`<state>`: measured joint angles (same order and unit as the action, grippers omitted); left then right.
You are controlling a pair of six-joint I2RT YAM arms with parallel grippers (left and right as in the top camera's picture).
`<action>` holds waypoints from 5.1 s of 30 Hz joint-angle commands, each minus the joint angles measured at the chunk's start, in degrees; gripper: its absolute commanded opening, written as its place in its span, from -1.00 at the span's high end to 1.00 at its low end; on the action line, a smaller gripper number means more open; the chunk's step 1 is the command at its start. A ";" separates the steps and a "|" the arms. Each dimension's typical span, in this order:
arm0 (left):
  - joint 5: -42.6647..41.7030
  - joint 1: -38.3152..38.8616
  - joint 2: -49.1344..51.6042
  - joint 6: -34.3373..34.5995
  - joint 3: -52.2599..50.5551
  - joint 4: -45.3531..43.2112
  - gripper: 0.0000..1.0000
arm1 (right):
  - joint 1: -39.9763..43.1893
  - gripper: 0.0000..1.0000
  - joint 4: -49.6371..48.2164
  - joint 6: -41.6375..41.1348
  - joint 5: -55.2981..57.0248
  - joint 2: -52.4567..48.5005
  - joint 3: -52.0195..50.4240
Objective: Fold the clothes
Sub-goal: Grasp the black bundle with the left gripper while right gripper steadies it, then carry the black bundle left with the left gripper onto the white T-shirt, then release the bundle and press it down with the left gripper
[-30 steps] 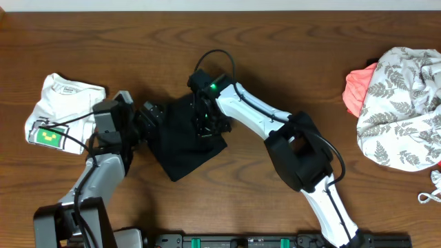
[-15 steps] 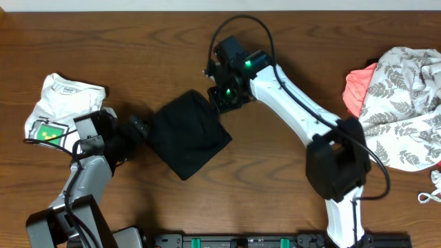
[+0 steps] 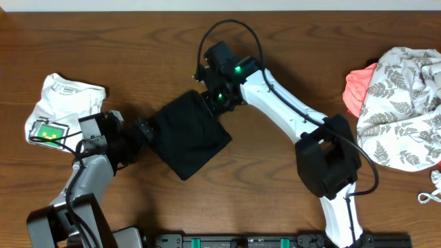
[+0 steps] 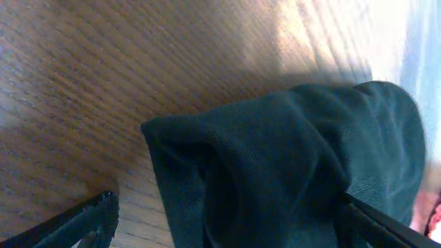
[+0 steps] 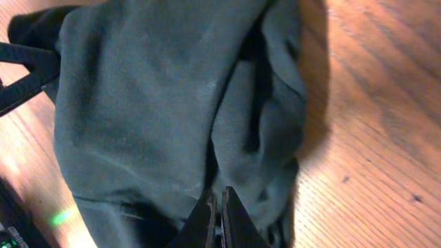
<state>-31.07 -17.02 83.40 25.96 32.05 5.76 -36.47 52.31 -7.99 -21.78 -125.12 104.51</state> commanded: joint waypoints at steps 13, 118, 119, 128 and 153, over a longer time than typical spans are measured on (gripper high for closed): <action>-1.31 8.63 11.52 -1.05 -0.13 -1.75 -0.97 | -1.25 0.93 -0.92 1.25 2.25 -5.38 -0.04; 18.49 -35.01 15.63 4.11 26.38 -8.57 -0.96 | 7.52 0.97 17.84 5.09 11.28 21.24 0.66; 17.70 -35.21 15.23 5.66 26.38 -8.63 -0.96 | 7.52 0.97 17.92 5.09 11.28 21.24 0.66; 8.98 -35.58 3.61 6.08 30.34 -3.15 -0.96 | 7.54 0.97 17.77 5.16 11.28 21.24 0.66; -7.26 -33.81 35.69 4.31 31.26 -24.94 -0.96 | 7.54 0.84 18.43 6.34 11.04 21.24 0.63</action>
<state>-38.57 -51.00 115.46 30.87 63.37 -19.77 -29.10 70.48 -2.28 -10.63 -103.83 105.25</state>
